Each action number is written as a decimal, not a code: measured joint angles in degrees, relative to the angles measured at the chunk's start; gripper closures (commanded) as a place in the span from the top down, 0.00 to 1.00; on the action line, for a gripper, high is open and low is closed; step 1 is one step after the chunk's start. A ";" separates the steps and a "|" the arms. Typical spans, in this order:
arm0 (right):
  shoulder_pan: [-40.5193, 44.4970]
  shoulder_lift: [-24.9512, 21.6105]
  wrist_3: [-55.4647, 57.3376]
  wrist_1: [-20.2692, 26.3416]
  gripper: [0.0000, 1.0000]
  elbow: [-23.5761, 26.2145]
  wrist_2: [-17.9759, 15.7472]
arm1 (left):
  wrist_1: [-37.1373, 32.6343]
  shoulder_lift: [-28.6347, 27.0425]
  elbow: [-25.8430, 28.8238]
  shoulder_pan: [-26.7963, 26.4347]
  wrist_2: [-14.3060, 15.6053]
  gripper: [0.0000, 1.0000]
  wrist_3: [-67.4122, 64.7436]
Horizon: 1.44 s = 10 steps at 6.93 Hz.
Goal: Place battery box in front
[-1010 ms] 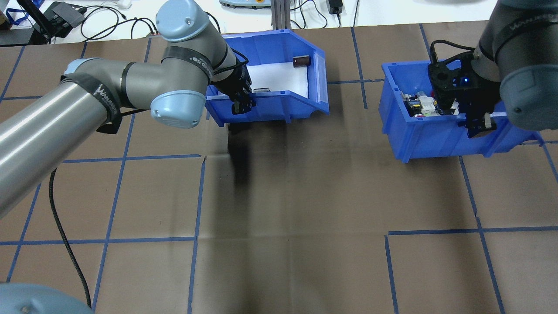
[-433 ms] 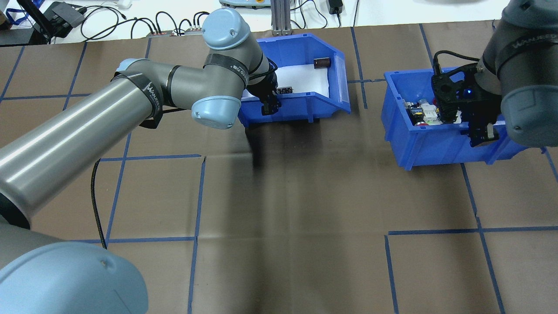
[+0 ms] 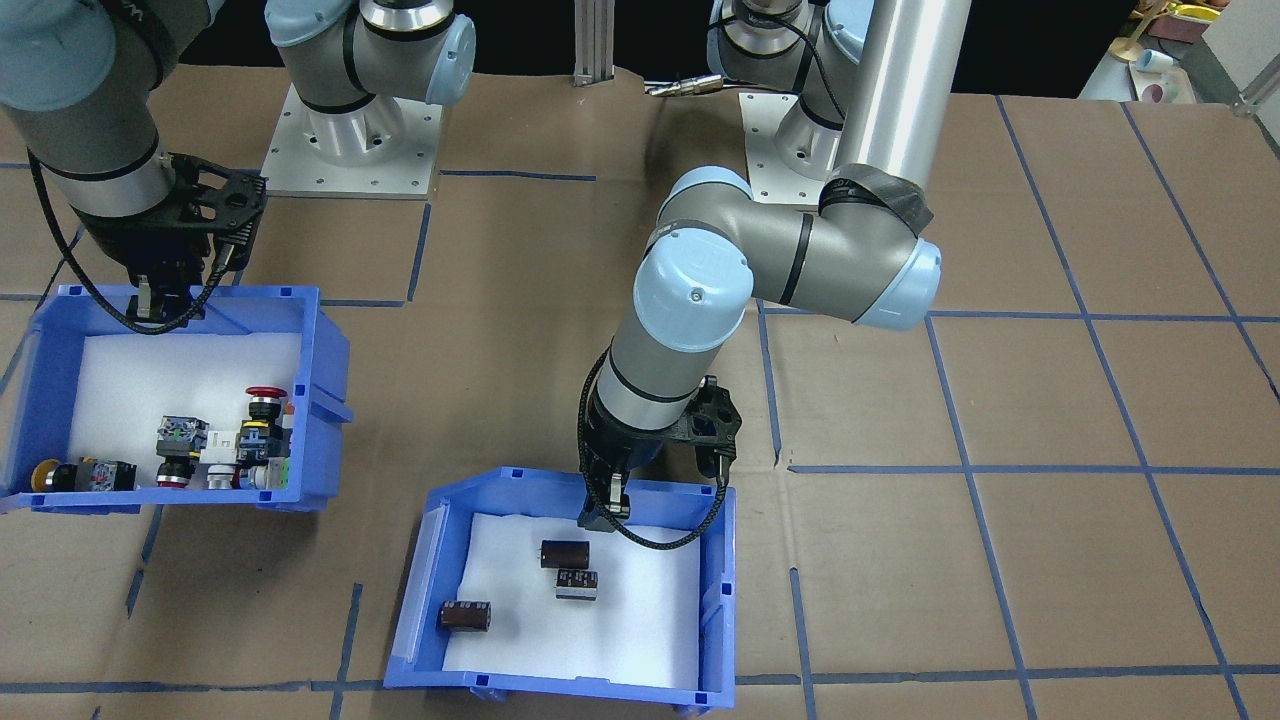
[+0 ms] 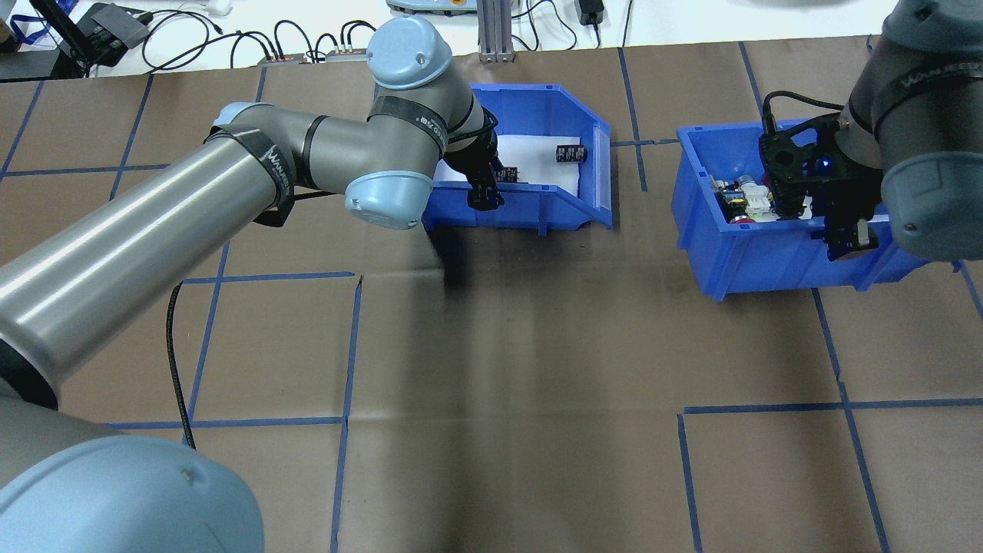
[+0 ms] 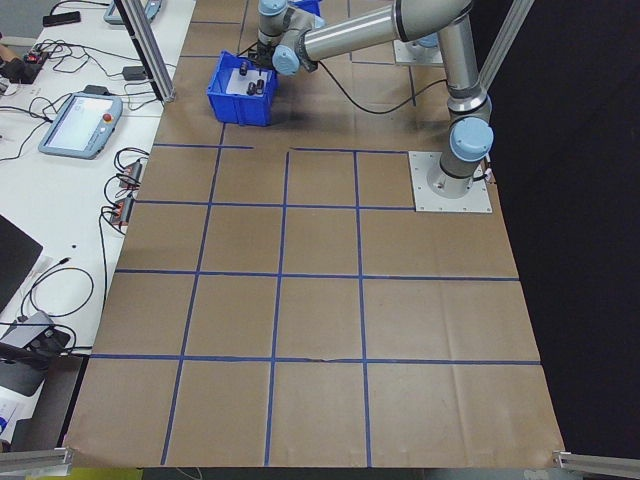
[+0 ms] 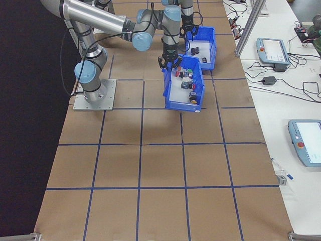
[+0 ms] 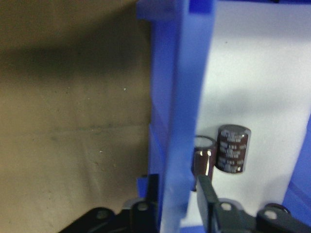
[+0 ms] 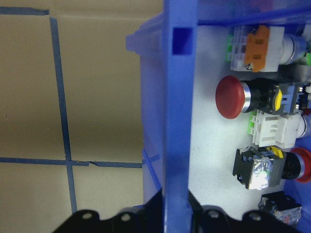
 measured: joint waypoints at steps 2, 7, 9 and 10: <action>0.21 -3.62 0.58 -0.12 0.03 4.16 0.03 | -9.01 5.92 1.52 0.71 0.02 0.99 4.57; 6.51 -14.12 10.71 0.92 0.03 14.93 4.24 | -39.18 26.92 3.19 9.67 6.35 0.99 73.59; 14.78 -14.57 20.11 0.84 0.03 16.21 3.90 | -41.28 30.99 2.76 11.23 6.86 0.99 100.25; 19.61 -14.51 25.50 0.40 0.03 16.77 3.78 | -42.79 31.73 2.20 11.57 6.91 0.99 107.97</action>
